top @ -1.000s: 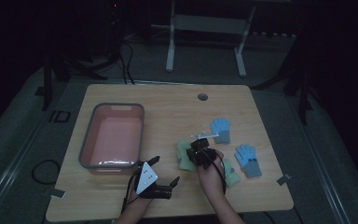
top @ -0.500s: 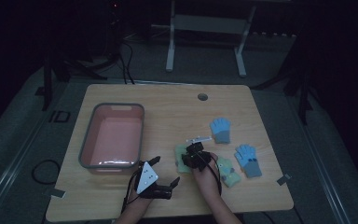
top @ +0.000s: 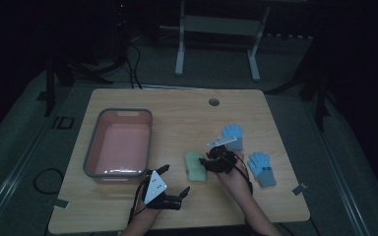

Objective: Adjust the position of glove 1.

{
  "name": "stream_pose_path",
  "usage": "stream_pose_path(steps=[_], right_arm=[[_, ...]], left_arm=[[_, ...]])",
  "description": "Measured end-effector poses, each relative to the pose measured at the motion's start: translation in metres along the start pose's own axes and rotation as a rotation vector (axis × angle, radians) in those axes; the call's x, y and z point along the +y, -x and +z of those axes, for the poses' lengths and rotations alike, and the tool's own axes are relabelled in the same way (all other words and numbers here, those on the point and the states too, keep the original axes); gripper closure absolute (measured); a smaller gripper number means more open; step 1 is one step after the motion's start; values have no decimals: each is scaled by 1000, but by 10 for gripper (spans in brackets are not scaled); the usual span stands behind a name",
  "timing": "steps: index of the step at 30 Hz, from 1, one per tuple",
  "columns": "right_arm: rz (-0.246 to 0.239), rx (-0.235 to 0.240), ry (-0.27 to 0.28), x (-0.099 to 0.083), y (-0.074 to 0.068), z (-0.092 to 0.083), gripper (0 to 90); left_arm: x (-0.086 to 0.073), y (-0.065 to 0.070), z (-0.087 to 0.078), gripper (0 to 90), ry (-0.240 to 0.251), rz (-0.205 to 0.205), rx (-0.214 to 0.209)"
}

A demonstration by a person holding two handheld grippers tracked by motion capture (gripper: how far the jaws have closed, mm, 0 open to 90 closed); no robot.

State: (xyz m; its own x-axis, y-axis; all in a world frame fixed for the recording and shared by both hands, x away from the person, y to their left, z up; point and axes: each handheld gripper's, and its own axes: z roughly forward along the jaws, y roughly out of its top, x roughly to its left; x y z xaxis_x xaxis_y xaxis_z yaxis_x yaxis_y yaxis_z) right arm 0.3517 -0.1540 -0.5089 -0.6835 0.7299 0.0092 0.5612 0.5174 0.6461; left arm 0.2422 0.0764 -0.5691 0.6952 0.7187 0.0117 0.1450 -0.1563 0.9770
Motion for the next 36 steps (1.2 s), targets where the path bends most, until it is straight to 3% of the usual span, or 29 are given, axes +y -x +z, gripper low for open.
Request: stream_pose_path(steps=[5, 13, 20, 27, 30, 36], right_arm=[[-87, 47, -17, -11, 24, -20, 614], [-115, 75, -63, -38, 53, -50, 617], [-143, 77, -107, -64, 57, -61, 612], [-165, 60, -169, -84, 59, -48, 553], [-167, 60, -150, -88, 58, -47, 553], [-162, 65, -145, -89, 57, -45, 660]], left_arm=[[0, 0, 0, 15, -4, 1, -3], [0, 0, 0, 15, -4, 3, 2], [0, 0, 1, 15, -5, 2, 2], [0, 0, 1, 15, -5, 0, 2], [0, 0, 1, 15, -5, 1, 3], [0, 1, 0, 15, -5, 2, 3]])
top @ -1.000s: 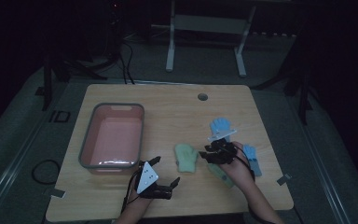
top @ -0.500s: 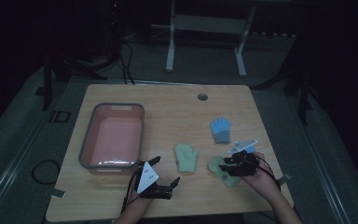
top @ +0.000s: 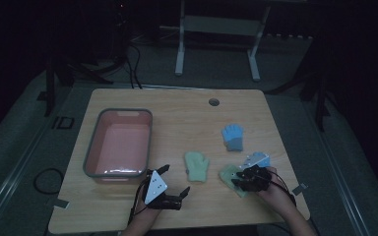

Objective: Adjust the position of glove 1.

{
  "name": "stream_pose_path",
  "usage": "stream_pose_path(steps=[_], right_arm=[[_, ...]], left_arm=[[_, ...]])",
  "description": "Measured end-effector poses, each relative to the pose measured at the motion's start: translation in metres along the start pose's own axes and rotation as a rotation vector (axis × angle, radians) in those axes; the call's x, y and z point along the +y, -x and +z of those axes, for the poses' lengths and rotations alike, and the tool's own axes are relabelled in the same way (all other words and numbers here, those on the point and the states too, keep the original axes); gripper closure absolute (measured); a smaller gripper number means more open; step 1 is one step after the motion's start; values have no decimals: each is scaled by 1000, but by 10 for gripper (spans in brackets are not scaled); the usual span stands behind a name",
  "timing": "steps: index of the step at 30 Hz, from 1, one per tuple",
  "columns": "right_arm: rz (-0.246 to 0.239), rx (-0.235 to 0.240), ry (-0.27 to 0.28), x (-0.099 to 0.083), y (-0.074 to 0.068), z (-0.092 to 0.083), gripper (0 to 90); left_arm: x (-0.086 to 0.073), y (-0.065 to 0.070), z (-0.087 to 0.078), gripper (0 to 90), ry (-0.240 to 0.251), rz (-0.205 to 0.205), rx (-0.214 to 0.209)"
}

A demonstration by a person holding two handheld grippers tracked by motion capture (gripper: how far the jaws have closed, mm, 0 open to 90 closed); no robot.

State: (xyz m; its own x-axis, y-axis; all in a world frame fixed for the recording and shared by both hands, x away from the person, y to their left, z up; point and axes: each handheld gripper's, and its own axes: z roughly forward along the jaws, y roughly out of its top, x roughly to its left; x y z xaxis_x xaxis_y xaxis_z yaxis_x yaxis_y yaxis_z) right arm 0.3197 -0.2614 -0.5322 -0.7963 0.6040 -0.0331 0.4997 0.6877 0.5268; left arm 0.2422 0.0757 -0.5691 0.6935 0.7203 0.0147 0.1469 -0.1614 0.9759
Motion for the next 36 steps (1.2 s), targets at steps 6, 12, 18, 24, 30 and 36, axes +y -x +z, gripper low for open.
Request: stream_pose_path(steps=[6, 12, 18, 24, 30, 36], right_arm=[[61, -37, -7, 2, -6, 0, 814], [162, -94, 34, 9, -12, -11, 839], [284, -154, 168, 35, -13, -46, 840], [389, -204, 242, 58, -23, -58, 842], [442, -290, 214, 64, -30, -38, 843], [475, -336, 175, 62, -28, -18, 842]], left_arm=[[0, 0, 0, 15, -1, 0, 0], [0, 0, 0, 15, 0, -1, 0], [0, 0, 0, 15, 2, -1, 2], [0, 0, 0, 15, 0, 1, 1], [0, 0, 0, 15, 4, 3, 3], [0, 0, 0, 15, 4, 0, 3]])
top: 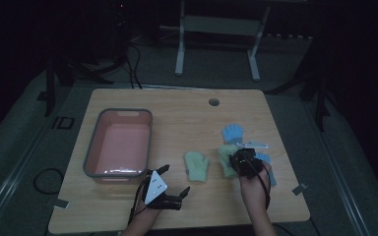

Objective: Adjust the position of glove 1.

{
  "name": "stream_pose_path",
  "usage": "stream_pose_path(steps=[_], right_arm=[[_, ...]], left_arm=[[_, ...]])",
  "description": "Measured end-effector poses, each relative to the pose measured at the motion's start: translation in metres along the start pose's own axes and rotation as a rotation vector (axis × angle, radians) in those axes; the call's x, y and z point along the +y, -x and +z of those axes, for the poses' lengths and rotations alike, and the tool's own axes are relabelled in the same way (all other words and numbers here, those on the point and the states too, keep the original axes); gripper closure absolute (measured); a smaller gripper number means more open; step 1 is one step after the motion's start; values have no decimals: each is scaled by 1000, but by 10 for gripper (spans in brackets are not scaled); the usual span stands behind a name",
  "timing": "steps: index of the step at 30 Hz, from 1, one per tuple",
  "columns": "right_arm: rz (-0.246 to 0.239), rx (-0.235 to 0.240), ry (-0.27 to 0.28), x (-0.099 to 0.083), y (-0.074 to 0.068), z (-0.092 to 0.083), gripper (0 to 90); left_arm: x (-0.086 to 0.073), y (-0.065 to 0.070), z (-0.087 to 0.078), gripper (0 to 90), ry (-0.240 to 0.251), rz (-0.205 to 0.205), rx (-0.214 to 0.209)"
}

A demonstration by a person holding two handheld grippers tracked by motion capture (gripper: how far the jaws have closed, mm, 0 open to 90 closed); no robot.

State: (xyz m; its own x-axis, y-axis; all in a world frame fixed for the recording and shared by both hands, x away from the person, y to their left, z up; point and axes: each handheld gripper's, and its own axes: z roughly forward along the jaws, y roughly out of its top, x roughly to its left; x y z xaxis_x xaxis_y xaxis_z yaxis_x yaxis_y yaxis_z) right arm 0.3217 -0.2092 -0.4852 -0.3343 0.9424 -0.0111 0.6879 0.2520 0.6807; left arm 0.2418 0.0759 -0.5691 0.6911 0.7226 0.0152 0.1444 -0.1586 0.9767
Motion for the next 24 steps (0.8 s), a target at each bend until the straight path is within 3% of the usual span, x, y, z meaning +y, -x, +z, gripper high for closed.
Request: stream_pose_path(steps=[5, 11, 15, 20, 24], right_arm=[[44, 9, -31, -8, -2, 22, 841], [47, 12, -79, -14, -5, 41, 837], [46, 13, -94, -19, -5, 52, 751], [55, 43, -91, -19, -2, 52, 678], [26, 67, -86, -15, 0, 46, 622]], left_arm=[[0, -1, 0, 15, 2, -3, -9], [0, -1, 0, 15, 0, -5, -11], [0, -1, 0, 15, 0, -10, -13], [0, -1, 0, 15, 1, -10, -13], [0, -1, 0, 15, 1, -11, -14]])
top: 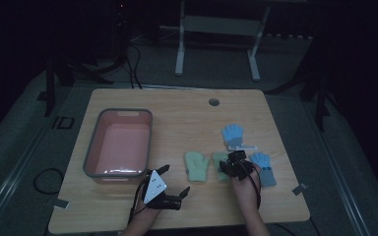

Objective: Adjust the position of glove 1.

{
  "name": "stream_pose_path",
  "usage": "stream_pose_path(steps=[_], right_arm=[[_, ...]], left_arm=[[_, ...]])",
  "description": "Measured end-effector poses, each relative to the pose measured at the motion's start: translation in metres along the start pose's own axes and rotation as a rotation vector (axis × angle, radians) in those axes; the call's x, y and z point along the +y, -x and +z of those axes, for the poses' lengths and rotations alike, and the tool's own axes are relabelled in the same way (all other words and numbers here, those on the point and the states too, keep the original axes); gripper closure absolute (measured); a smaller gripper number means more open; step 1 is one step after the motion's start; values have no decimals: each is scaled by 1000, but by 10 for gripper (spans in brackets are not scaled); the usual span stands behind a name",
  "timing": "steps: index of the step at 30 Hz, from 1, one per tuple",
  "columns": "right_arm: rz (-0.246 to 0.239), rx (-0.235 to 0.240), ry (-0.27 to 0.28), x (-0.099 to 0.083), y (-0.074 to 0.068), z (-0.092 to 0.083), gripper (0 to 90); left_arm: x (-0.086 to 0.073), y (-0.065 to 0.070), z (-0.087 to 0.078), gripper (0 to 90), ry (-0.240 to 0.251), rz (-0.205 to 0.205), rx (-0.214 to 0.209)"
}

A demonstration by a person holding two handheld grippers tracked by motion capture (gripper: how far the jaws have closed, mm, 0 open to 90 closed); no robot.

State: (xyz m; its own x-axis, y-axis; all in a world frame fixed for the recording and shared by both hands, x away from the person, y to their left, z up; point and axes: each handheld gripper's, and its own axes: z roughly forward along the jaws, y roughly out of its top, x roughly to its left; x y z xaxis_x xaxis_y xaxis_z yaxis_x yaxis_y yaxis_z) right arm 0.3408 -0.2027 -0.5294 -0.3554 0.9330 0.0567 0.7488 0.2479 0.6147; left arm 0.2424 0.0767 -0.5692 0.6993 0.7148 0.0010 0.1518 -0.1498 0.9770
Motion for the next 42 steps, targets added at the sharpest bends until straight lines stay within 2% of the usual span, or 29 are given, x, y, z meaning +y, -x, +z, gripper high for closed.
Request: stream_pose_path(steps=[3, 4, 5, 6, 7, 8, 9, 10, 12, 14, 16, 19, 25, 27, 32, 34, 37, 42], right_arm=[[-18, 22, 15, 3, 4, -6, 611], [-57, 28, 28, 8, 8, -13, 602], [-57, 28, 28, 8, 8, -13, 602], [-105, 39, 37, 12, 14, -19, 597], [-105, 39, 37, 12, 14, -19, 597], [-133, 49, 42, 14, 17, -21, 595], [-152, 68, 50, 16, 21, -23, 594], [-189, 121, 46, 19, 27, -25, 583], [-227, 147, 39, 23, 31, -25, 582], [-237, 157, 32, 24, 32, -24, 580], [-284, 175, 17, 24, 30, -21, 577], [-295, 194, -4, 21, 30, -14, 608], [-304, 148, -14, 10, 24, 0, 615], [-314, 106, -21, 5, 22, 5, 619], [-354, 73, 21, -6, 18, 8, 614], [-368, 61, 18, -7, 16, 8, 602], [-366, 50, 13, -7, 13, 8, 577], [-341, 78, 44, -12, 16, 8, 555]], left_arm=[[0, 0, 0, 15, 0, 0, 0], [0, 0, 0, 15, 0, 0, 0], [0, 0, 0, 15, 0, 0, 0], [0, 0, 0, 15, 0, 3, -1], [0, 0, 0, 15, 0, 3, -1], [0, 0, 0, 15, 0, 3, -1], [0, 0, 0, 15, -2, 4, 0], [0, 0, 0, 15, -3, 4, 0], [0, 0, 1, 15, -5, 5, 0], [0, 0, 1, 15, -5, 4, 1], [0, 0, 0, 15, -4, 2, 5], [0, 0, 0, 15, -2, 2, 8], [0, 1, 0, 15, 2, 6, 10], [0, 1, 0, 15, 2, 5, 9], [0, 1, 0, 15, 1, 8, 7], [0, 1, 0, 15, 2, 7, 8], [0, 1, 0, 15, 2, 6, 8], [0, 0, 0, 15, 1, 4, 8]])
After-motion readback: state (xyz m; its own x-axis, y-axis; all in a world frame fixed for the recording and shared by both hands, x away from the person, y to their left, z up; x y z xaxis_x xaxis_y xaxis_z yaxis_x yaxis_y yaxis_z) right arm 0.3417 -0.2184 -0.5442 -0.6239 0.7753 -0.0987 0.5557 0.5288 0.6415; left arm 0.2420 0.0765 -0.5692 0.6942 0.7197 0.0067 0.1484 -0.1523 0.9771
